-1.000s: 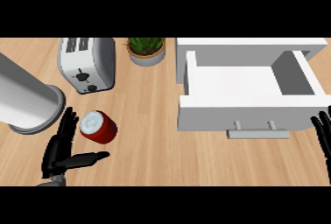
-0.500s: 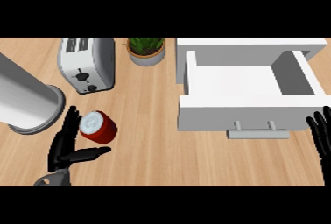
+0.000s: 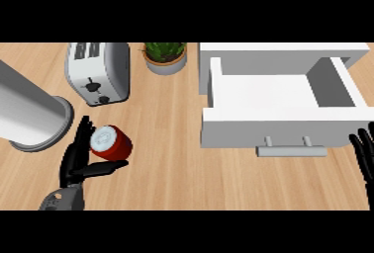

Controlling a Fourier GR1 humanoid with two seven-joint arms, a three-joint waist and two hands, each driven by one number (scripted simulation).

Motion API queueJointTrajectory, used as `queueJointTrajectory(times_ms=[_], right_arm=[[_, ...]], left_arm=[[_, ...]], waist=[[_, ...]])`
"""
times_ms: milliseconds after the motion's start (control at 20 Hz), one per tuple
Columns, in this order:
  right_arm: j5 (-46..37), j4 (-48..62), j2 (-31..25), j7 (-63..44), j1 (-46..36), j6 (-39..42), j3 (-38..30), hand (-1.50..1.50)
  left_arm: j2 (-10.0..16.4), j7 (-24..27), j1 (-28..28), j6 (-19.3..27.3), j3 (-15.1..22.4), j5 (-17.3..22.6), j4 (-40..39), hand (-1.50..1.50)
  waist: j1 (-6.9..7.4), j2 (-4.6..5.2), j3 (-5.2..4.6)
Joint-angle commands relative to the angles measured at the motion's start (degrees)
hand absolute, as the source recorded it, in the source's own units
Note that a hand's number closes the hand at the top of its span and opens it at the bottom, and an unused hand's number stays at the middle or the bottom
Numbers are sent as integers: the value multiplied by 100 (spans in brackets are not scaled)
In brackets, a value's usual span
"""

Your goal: Pick up the can, place it into the drawer and close the drawer

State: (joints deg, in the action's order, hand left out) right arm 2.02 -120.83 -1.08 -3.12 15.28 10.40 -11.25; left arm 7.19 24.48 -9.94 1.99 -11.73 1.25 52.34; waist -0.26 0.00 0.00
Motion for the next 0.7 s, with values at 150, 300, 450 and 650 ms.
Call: queueJointTrajectory(times_ms=[150, 300, 450, 650], right_arm=[[150, -243, 41, 250, 377, 285, -194, -150], [138, -163, 16, -119, 60, 133, -257, -150], [584, -372, -168, -138, 199, 396, -526, -150], [-27, 55, 98, 42, -72, 146, -147, -150]], left_arm=[[-44, 178, -8, -39, 31, 126, -152, -150], [88, 560, -466, -32, -122, 116, -960, -150], [232, 274, -758, -173, -125, 186, -991, -150], [-358, 553, -720, 365, 239, -111, -1046, -150]], waist=[[-2, -4, 0], [-12, 4, -2], [-20, 0, -1], [-6, 3, -1]])
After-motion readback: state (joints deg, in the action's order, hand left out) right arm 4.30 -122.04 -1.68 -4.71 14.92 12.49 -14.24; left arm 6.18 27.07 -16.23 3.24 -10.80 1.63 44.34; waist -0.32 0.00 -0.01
